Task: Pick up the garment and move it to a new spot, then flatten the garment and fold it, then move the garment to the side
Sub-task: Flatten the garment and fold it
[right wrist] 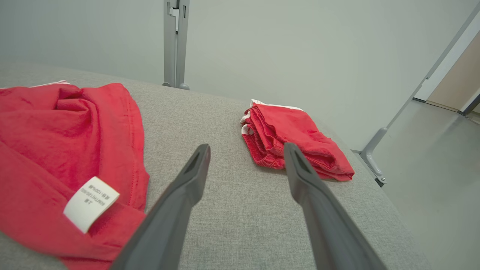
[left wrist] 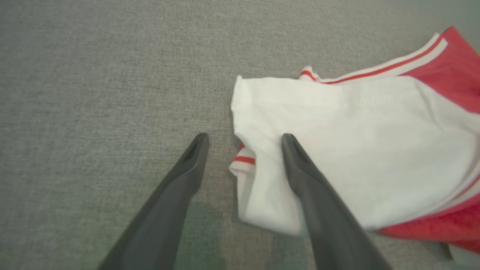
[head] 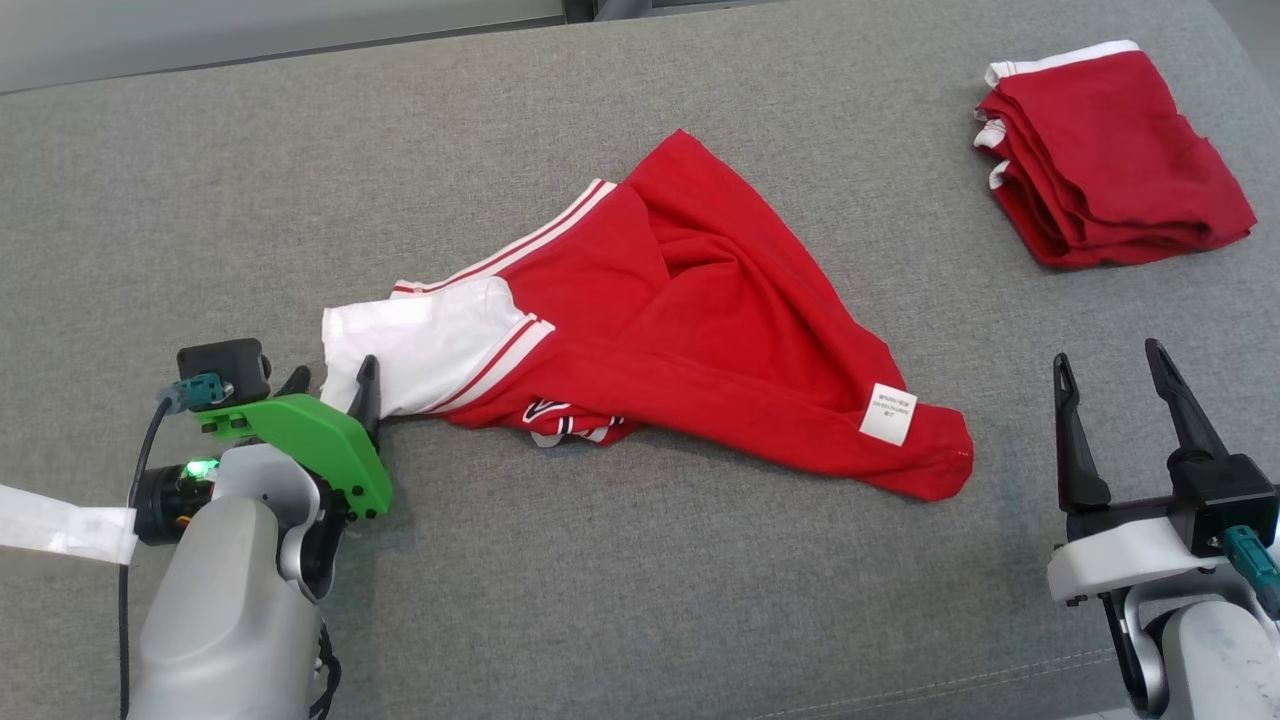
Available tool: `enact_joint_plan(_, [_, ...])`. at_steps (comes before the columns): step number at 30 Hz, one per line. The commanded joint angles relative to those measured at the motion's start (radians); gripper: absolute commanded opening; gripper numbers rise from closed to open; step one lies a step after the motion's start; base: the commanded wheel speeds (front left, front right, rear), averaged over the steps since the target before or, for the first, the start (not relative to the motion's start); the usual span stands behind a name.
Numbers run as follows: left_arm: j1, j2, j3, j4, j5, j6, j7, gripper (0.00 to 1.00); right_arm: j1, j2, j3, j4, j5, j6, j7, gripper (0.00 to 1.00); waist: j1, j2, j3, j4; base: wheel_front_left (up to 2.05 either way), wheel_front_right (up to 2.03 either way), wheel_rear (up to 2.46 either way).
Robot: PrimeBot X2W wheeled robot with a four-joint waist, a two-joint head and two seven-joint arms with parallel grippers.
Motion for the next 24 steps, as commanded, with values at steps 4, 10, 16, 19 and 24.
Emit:
enact_joint_plan(4, [-0.02,0.007,-0.023,0.008,-0.016,-0.009,0.025,0.3,-0.01,0.002,-0.002,-0.005,-0.002,-0.002,-0.002,1.0,0.0,0.0014,-0.002,0.002,0.0,0.0,0.0])
enact_joint_plan(10, [-0.027,0.023,-0.048,-0.02,-0.019,-0.013,-0.024,0.0,-0.012,0.005,-0.003,-0.008,-0.003,-0.002,-0.002,1.0,0.0,0.0014,-0.005,0.004,0.0,0.0,0.0])
enact_joint_plan(16, [-0.062,0.032,-0.057,-0.086,0.02,0.001,-0.183,0.0,-0.019,0.008,-0.002,-0.01,-0.005,-0.002,-0.002,1.0,0.0,0.0014,-0.007,0.006,0.0,0.0,0.0])
enact_joint_plan(19, [-0.073,0.025,-0.069,-0.123,0.024,-0.004,-0.262,0.0,-0.026,0.01,0.003,-0.009,-0.004,-0.002,-0.002,1.0,0.0,0.0014,-0.008,0.007,0.0,0.0,0.0])
enact_joint_plan(24, [-0.024,0.037,-0.117,-0.203,0.041,-0.012,-0.321,0.0,-0.013,0.015,-0.002,-0.008,0.003,-0.002,-0.003,1.0,0.0,0.0014,-0.014,0.023,0.0,0.0,0.0])
